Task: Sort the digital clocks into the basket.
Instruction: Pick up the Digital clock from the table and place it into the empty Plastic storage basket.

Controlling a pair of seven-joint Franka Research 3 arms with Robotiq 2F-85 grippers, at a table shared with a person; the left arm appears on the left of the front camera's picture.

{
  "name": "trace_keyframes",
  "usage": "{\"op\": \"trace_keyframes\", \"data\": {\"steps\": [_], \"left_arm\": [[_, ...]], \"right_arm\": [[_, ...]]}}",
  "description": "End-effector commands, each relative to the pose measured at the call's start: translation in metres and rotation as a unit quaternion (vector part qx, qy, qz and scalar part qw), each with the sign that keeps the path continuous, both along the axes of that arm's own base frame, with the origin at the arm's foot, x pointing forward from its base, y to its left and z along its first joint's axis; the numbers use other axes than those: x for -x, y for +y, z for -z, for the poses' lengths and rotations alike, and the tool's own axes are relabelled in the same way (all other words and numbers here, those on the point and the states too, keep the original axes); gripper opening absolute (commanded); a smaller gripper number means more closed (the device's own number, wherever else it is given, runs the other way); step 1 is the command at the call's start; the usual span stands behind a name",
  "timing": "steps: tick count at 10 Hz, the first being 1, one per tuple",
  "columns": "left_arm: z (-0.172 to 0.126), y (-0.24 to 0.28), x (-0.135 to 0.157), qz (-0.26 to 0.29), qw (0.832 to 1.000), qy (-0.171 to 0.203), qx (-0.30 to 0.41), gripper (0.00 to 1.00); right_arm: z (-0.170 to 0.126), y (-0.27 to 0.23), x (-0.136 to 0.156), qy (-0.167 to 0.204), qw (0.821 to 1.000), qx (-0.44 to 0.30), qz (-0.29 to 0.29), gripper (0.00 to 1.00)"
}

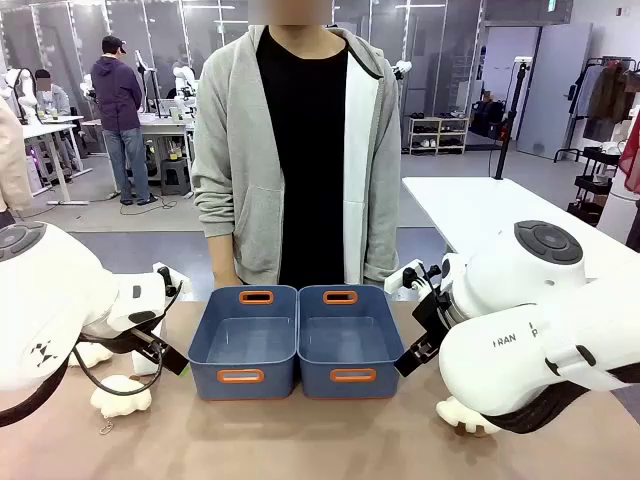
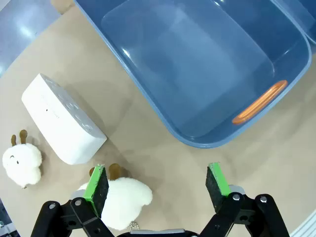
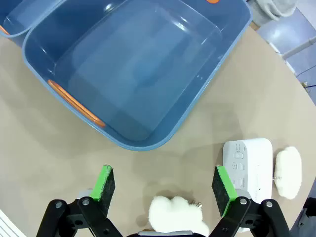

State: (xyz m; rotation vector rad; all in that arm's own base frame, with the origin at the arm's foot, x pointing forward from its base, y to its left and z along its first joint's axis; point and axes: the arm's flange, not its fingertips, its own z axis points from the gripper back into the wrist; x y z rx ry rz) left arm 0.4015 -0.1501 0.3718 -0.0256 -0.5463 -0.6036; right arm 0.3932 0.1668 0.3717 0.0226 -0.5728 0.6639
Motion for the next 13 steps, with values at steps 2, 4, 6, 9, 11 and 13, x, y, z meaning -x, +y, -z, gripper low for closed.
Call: {"op": "trace_keyframes", "data": {"steps": [2,4,6,9,11,13], "left_arm": [[0.0,0.0,0.0,0.0,1.0,0.0,0.0,1.0],[0.0,0.0,0.0,0.0,1.0,0.0,0.0,1.0],[0.0,0.0,0.0,0.0,1.0,0.0,0.0,1.0],[0.0,0.0,0.0,0.0,1.0,0.0,0.0,1.0],[-0.026,0.0,0.007,0.002,1.0,0.004,0.004,1.0],[-0.064,0.005,0.019,-0.006,1.0,-0.005,0.009,1.0]], "right_arm": [[0.0,0.0,0.0,0.0,1.0,0.0,0.0,1.0],[0.0,0.0,0.0,0.0,1.0,0.0,0.0,1.0],[0.0,0.0,0.0,0.0,1.0,0.0,0.0,1.0],[0.0,0.0,0.0,0.0,1.0,0.0,0.0,1.0],[-0.029,0.006,0.007,-0.01,1.0,-0.022,-0.017,1.0],[-0.067,0.006,0.013,-0.017,0.998,-0.046,-0.032,1.0]]}}
